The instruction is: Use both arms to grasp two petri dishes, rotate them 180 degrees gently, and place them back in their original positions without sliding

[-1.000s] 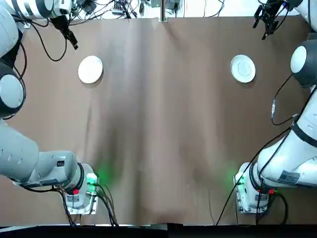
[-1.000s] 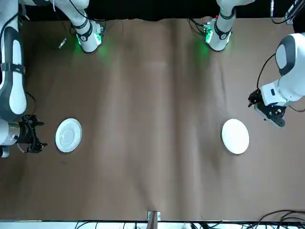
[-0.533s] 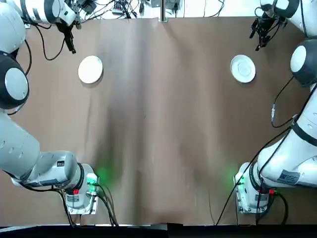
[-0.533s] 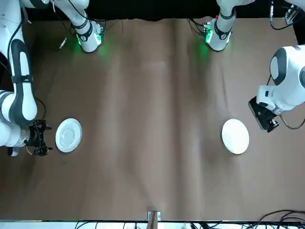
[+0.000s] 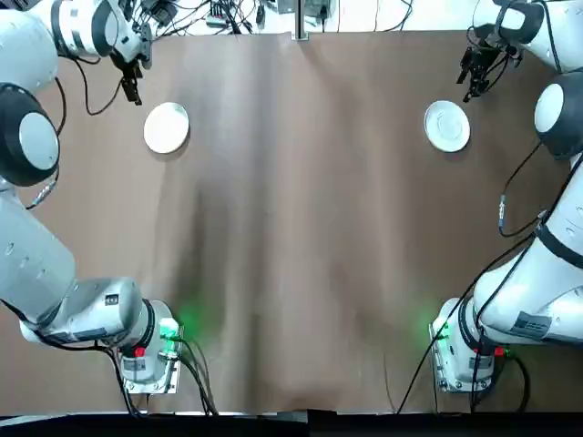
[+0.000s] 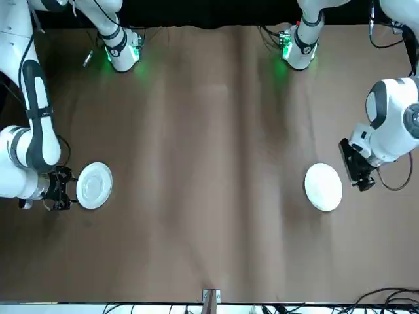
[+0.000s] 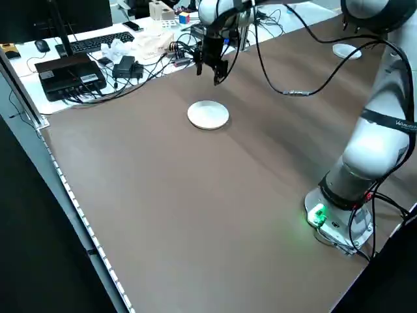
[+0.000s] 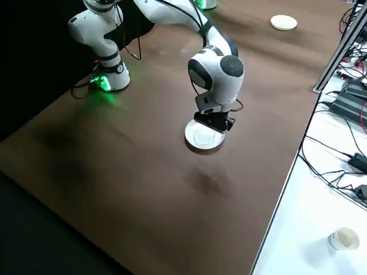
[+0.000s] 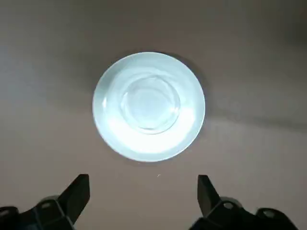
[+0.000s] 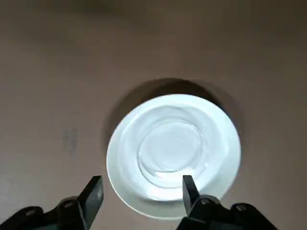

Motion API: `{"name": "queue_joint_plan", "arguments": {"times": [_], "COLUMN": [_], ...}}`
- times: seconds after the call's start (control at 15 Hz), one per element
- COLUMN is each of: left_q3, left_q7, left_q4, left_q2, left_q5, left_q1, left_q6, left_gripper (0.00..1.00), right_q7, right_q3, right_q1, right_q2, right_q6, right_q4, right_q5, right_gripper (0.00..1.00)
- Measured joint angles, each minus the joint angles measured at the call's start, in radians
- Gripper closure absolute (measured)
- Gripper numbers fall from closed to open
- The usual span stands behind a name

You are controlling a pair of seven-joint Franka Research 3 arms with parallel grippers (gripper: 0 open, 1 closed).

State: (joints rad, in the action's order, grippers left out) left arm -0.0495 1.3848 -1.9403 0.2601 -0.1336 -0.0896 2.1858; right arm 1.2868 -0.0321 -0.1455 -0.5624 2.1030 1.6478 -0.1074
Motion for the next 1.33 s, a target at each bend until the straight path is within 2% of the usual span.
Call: {"name": "queue_joint_plan", "arguments": {"times": [0.2, 0.33, 0.47, 0.6, 0.93, 1.0, 1.07, 1.13, 1.33], "left_q3": [-0.011, -0.023, -0.042, -0.057, -0.058, -0.058, -0.058, -0.058, -0.059], "left_q7": [0.001, 0.002, 0.005, 0.064, 0.204, 0.216, 0.229, 0.242, 0.248], "left_q4": [-0.008, -0.027, -0.042, -0.053, -0.112, -0.12, -0.127, -0.132, -0.138], "left_q2": [0.05, 0.07, 0.087, 0.107, 0.164, 0.174, 0.183, 0.19, 0.205], "left_q5": [0.0, 0.0, 0.0, 0.0, 0.0, 0.0, 0.0, 0.0, 0.0], "left_q1": [0.0, 0.0, 0.001, 0.001, -0.035, -0.044, -0.051, -0.054, -0.058], "left_q6": [0.051, 0.104, 0.151, 0.202, 0.341, 0.357, 0.368, 0.374, 0.378], "left_gripper": [0.03, 0.03, 0.01, 0.01, 0.03, 0.07, 0.17, 0.22, 0.24], "right_q7": [0.001, 0.004, 0.012, 0.024, 0.036, 0.036, 0.036, 0.036, 0.036], "right_q3": [0.001, 0.001, 0.003, 0.004, 0.004, 0.004, 0.004, 0.004, 0.003], "right_q1": [0.001, 0.002, 0.006, 0.014, 0.031, 0.033, 0.035, 0.036, 0.036], "right_q2": [0.0, 0.0, 0.0, -0.002, -0.045, -0.054, -0.06, -0.063, -0.074], "right_q6": [0.074, 0.082, 0.082, 0.084, 0.123, 0.128, 0.131, 0.133, 0.162], "right_q4": [0.056, 0.066, 0.069, 0.076, 0.08, 0.08, 0.08, 0.08, 0.08], "right_q5": [0.0, 0.0, 0.0, 0.0, 0.0, 0.0, 0.0, 0.0, 0.0], "right_gripper": [0.3, 0.39, 0.41, 0.47, 0.5, 0.51, 0.52, 0.6, 0.62]}}
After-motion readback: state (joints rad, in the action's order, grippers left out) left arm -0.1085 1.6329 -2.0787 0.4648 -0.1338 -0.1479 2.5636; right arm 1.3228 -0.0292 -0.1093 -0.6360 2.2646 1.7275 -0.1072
